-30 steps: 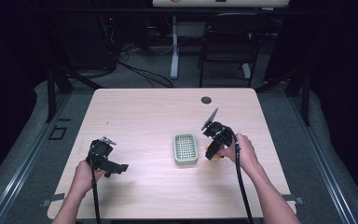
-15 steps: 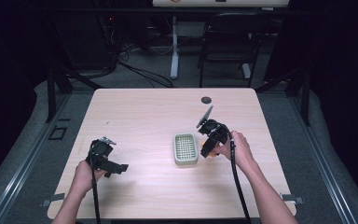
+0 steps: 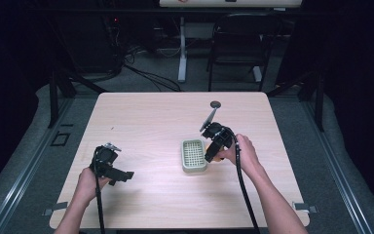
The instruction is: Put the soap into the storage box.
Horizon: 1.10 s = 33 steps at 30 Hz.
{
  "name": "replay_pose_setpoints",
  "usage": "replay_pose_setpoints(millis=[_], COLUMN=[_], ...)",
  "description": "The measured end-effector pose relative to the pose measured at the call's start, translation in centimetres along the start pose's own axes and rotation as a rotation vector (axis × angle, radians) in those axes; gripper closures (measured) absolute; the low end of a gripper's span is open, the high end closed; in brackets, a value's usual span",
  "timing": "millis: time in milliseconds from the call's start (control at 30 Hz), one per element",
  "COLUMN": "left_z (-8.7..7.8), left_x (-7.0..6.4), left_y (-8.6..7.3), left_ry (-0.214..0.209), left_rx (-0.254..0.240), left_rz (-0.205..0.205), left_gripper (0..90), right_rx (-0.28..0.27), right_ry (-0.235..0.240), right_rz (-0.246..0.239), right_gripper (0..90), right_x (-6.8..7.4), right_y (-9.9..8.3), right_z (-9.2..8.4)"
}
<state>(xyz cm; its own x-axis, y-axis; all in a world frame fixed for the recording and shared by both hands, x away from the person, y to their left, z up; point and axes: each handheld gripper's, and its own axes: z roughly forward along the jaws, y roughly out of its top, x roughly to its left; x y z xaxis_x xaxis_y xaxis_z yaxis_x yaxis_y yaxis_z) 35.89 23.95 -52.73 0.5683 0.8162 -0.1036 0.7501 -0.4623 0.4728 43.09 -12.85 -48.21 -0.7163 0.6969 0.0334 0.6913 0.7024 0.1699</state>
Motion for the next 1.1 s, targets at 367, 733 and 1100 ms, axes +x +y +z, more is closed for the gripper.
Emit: replay_pose_setpoints(millis=[367, 733, 1100], left_z=[0.0, 0.0, 0.1], left_x=[0.0, 0.0, 0.0], left_y=[0.0, 0.0, 0.0], left_ry=[-0.002, -0.001, -0.002], left_rx=[0.000, 0.002, 0.002], left_rz=[-0.001, 0.001, 0.001], left_gripper=[0.0, 0.0, 0.0], right_rx=[-0.006, -0.007, -0.004], right_ry=[0.004, 0.006, 0.012], right_rz=[-0.015, -0.028, -0.038], right_gripper=[26.5, 26.5, 26.5], right_x=[0.5, 0.7, 1.1], right_y=[1.0, 1.9, 2.7], right_z=[0.1, 0.6, 1.1])
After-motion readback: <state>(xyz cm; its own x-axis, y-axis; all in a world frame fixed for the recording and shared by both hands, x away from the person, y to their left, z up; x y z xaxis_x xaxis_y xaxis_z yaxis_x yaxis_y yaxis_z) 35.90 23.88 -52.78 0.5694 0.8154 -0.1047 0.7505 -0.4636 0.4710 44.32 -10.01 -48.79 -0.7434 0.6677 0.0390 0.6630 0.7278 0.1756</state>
